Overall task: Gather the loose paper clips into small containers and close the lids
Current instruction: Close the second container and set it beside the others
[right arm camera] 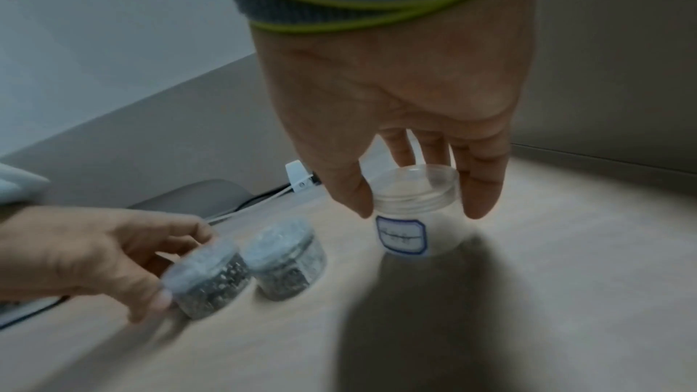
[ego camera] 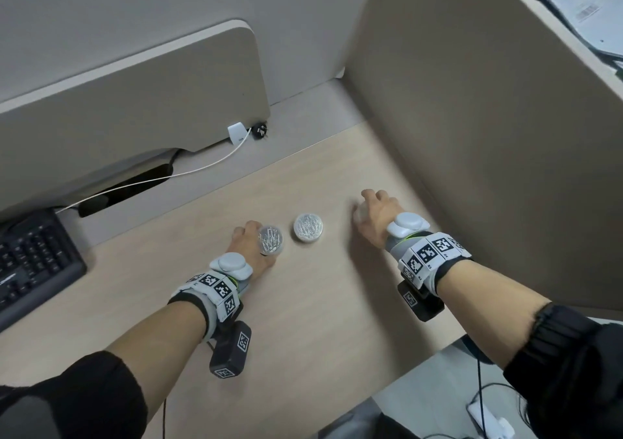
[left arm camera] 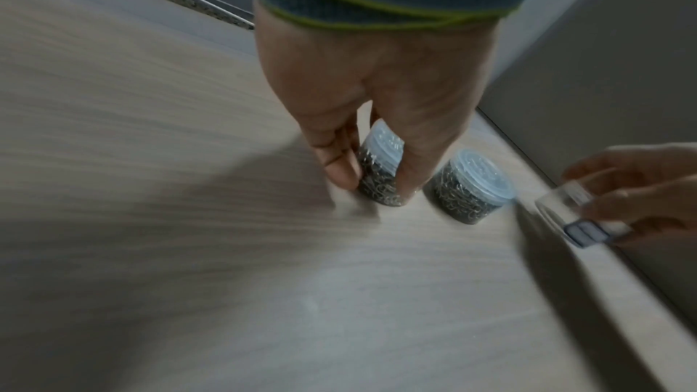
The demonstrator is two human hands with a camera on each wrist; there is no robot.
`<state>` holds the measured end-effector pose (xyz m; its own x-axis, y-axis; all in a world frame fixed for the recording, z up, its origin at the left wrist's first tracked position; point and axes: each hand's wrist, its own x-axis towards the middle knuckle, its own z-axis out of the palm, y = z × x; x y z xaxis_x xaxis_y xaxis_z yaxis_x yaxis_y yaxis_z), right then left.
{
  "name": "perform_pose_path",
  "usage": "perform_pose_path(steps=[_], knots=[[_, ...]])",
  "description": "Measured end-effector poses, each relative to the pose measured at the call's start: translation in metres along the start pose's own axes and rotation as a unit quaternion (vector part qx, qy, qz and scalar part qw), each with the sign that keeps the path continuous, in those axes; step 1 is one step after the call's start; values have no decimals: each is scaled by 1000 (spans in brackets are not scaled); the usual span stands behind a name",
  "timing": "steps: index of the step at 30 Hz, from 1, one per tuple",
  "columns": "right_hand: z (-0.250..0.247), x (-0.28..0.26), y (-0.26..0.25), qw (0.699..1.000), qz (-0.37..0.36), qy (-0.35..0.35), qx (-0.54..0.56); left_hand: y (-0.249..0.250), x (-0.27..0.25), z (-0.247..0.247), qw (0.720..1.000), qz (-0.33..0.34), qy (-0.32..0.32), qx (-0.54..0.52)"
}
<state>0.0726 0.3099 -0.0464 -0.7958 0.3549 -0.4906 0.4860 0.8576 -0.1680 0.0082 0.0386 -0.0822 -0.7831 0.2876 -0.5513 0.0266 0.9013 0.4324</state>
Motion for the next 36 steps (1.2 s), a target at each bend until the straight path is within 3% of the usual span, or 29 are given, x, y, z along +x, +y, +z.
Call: perform_pose_path(steps=[7, 15, 18, 24, 29, 34, 36], knots=[[-27, -23, -82, 982, -83, 18, 167, -13, -28, -37, 996, 37, 40, -73], [-17, -61, -183, 951, -136, -44, 274, -20, -83, -79, 967, 121, 85, -208], [-13, -73, -201, 935, -153, -85, 309, -33, -92, -86, 961, 107, 98, -237], [-1, -89, -211, 931, -230, -122, 256, -66, -101, -92, 969, 76, 47, -230], [12, -99, -203, 923, -218, -141, 284, -70, -104, -90, 978, 75, 0, -196], [22, -103, -183, 922, -182, -116, 320, -81, -110, -77, 990, 50, -21, -131], [26, -101, -169, 941, -157, -93, 286, -92, -113, -75, 991, 32, -1, -130]])
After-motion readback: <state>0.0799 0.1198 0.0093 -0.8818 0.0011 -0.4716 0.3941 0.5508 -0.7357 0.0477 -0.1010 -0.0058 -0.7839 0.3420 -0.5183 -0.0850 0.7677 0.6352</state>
